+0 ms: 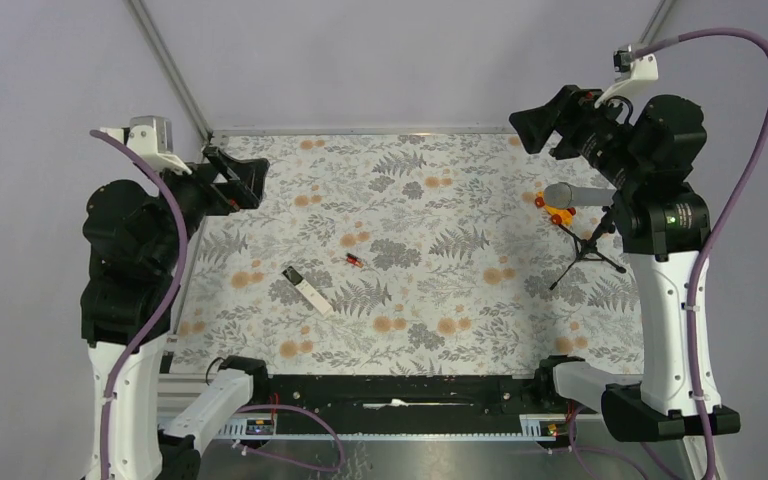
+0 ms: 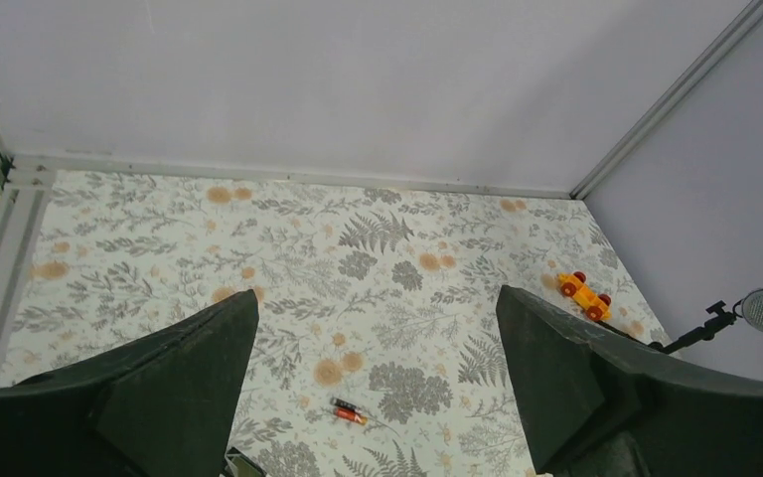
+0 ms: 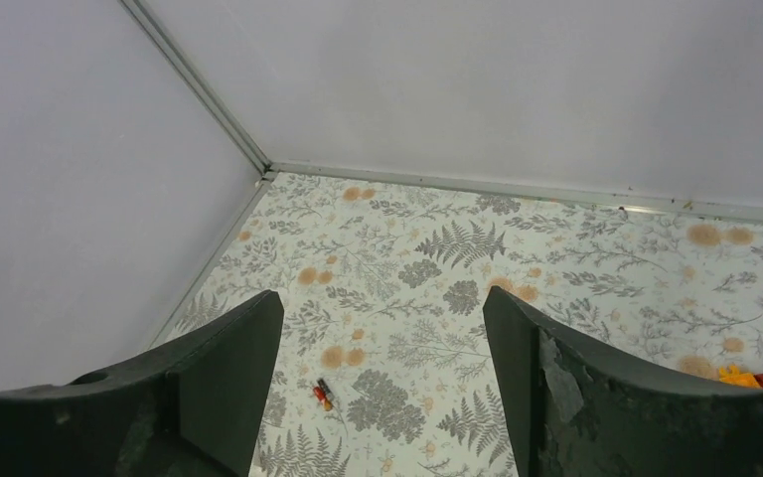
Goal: Load the batteries into the remote control
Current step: Pick up the remote control from the center of the board.
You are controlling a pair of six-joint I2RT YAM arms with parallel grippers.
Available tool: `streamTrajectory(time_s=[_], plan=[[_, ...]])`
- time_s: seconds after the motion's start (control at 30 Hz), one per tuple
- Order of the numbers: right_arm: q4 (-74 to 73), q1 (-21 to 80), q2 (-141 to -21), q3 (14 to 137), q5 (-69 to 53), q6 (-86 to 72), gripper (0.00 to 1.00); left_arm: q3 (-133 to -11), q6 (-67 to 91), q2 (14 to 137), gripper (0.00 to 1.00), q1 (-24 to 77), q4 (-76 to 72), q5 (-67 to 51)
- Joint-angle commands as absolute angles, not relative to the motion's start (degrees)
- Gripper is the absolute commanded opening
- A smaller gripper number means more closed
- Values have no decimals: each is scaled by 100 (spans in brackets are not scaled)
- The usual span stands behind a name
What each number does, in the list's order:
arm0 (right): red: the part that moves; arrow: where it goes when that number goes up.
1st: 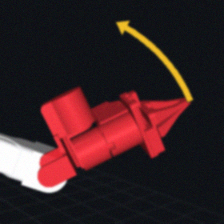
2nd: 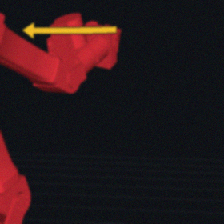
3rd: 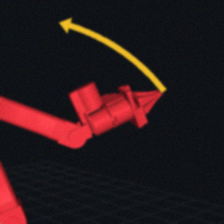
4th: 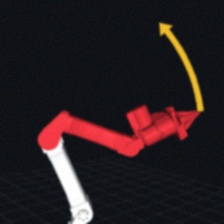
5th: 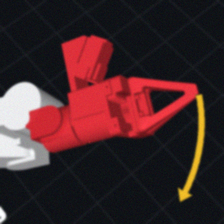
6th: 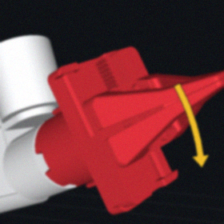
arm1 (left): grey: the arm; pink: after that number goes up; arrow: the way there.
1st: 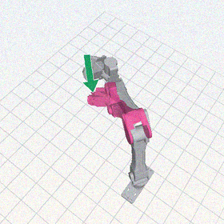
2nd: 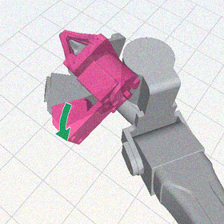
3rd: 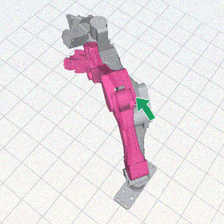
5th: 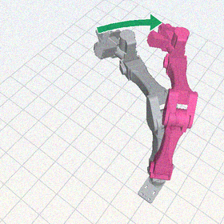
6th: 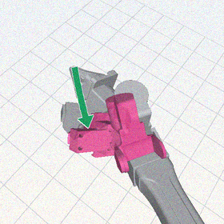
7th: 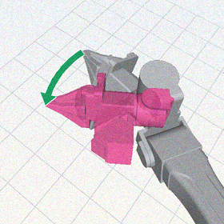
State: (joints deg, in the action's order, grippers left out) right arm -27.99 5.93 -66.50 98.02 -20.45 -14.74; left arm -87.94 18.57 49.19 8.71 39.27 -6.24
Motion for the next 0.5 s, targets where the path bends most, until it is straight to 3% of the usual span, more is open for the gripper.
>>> streamTrajectory(time_s=[0.0, 0.2, 0.47], plan=[[-3117, 572, -6892, 10128, -2218, -1811, 82, -8395, 2037, 4756, 99, 879, 3665, -640], [-3408, 789, -7479, 10384, -3417, -2302, 80, -6807, 2413, 4163, 99, 879, 3300, 716], [-2854, 2953, -7759, 9694, -2034, -2786, 73, -5720, 3735, 4575, 99, 862, 4482, 1830]])
